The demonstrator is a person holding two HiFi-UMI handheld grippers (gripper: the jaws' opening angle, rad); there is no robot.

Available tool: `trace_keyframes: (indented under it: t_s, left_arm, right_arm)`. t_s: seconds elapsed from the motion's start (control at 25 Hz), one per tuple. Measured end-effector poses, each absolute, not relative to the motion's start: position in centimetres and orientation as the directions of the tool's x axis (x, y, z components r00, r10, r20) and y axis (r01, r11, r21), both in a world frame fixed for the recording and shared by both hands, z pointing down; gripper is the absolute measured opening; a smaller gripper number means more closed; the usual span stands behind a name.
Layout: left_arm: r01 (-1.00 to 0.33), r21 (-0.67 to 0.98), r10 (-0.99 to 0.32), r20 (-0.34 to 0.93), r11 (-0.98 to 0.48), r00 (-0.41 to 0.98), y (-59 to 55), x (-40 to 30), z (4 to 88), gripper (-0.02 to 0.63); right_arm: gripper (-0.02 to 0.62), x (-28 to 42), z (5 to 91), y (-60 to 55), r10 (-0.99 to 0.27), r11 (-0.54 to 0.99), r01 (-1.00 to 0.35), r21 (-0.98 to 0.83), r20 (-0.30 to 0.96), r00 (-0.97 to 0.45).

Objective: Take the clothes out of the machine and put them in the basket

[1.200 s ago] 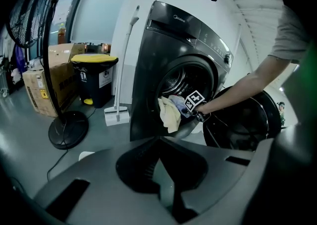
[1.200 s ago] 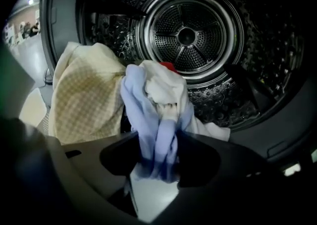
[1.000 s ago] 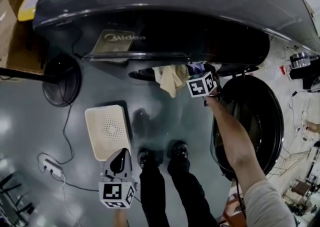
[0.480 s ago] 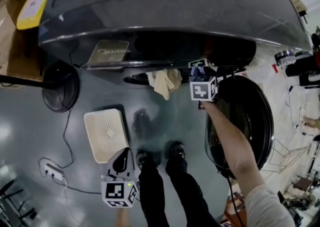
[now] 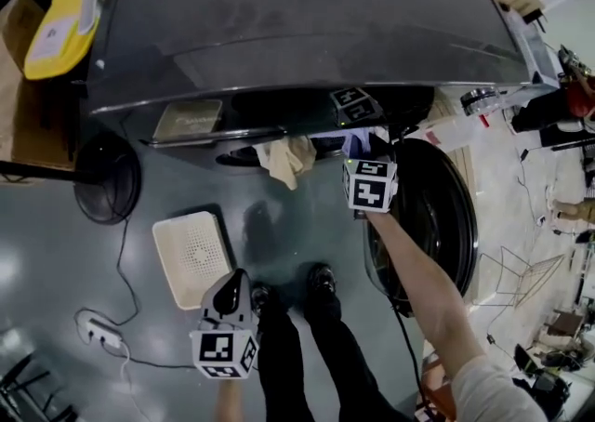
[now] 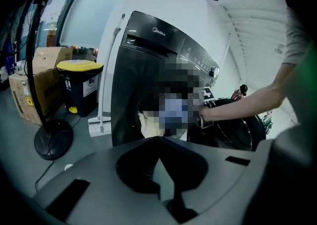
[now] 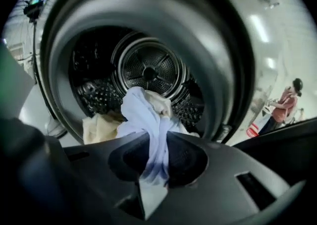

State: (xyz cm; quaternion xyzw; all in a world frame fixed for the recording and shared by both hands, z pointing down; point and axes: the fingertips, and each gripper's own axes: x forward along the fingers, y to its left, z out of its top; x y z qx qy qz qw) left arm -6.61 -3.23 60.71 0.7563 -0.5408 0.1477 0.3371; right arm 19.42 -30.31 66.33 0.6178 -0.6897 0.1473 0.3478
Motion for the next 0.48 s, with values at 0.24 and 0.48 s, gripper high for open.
trace_keyframes:
  t_s: [0.24,0.48]
  left_arm:
    - [-0.912,0.354,-0.722,0.573,-0.207,0.387,-3.9,-6.4,58.9,0.018]
    - [-0.914,0.339,-0.729,0.564,-0.224,0.388,-4.4,-6.6,57.6,0.018]
  right_arm:
    - [0.089,18.9,62.8,-26.9,-0.77,0.206,-0.956,0.208,0.637,-0.027]
    - [0.089,18.7,59.3,-22.4,-0.798,0.223,-0.956,0.192,0.599,-0.066]
